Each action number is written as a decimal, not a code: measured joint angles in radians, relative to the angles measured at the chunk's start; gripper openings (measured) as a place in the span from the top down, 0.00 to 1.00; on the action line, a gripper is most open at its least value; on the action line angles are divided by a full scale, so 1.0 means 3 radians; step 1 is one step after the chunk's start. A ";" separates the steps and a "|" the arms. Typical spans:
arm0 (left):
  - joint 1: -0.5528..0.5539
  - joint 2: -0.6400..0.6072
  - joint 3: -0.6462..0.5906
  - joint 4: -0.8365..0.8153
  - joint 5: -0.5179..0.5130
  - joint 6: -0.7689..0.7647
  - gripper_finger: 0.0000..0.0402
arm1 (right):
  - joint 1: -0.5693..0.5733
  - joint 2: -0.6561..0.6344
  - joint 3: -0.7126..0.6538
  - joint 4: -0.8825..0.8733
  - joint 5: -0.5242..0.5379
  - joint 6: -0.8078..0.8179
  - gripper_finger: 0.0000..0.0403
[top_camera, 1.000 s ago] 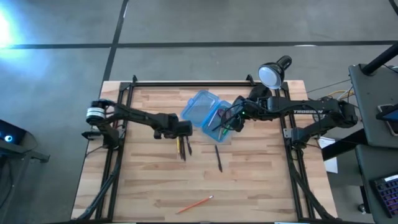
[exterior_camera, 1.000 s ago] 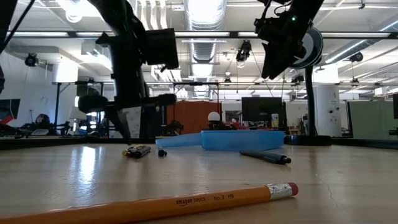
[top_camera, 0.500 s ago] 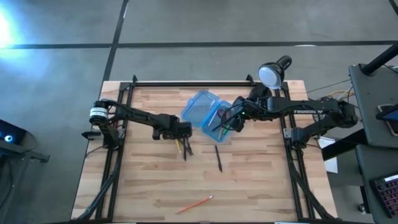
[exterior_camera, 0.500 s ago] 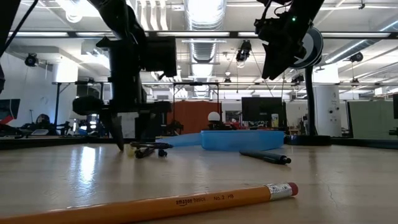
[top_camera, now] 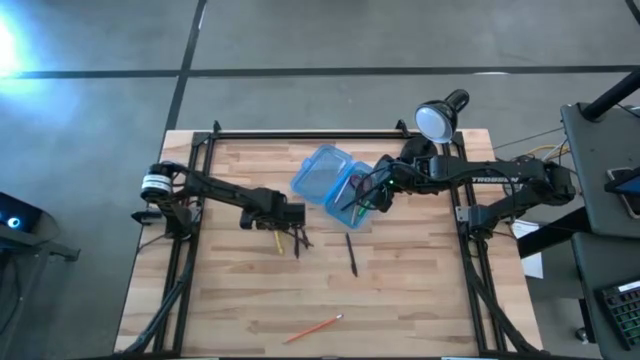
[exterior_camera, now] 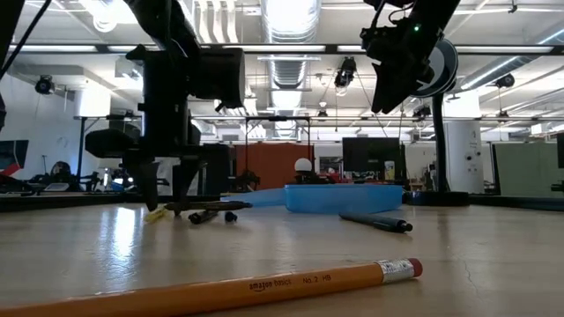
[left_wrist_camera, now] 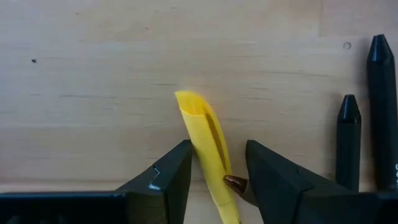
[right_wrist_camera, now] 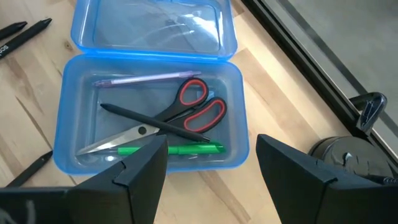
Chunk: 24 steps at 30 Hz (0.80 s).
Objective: Pick & place school supplies into a supply box
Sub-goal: Put the yellow pen into the blue supply box
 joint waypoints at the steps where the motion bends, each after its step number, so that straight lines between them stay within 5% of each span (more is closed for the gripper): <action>1: -0.0001 -0.0003 -0.0021 0.0010 0.0006 0.0002 0.66 | 0.0000 0.0000 0.0000 0.0001 -0.0001 0.0000 0.41; 14: -0.0008 0.0000 -0.0102 0.0037 -0.0007 0.0202 0.93 | 0.0000 -0.0003 -0.0004 0.0003 0.0005 -0.0019 0.41; 24: 0.0040 -0.0577 0.0167 -0.0151 -0.0584 0.0373 0.93 | -0.0020 -0.0317 0.0020 0.0054 0.0545 -0.0024 0.44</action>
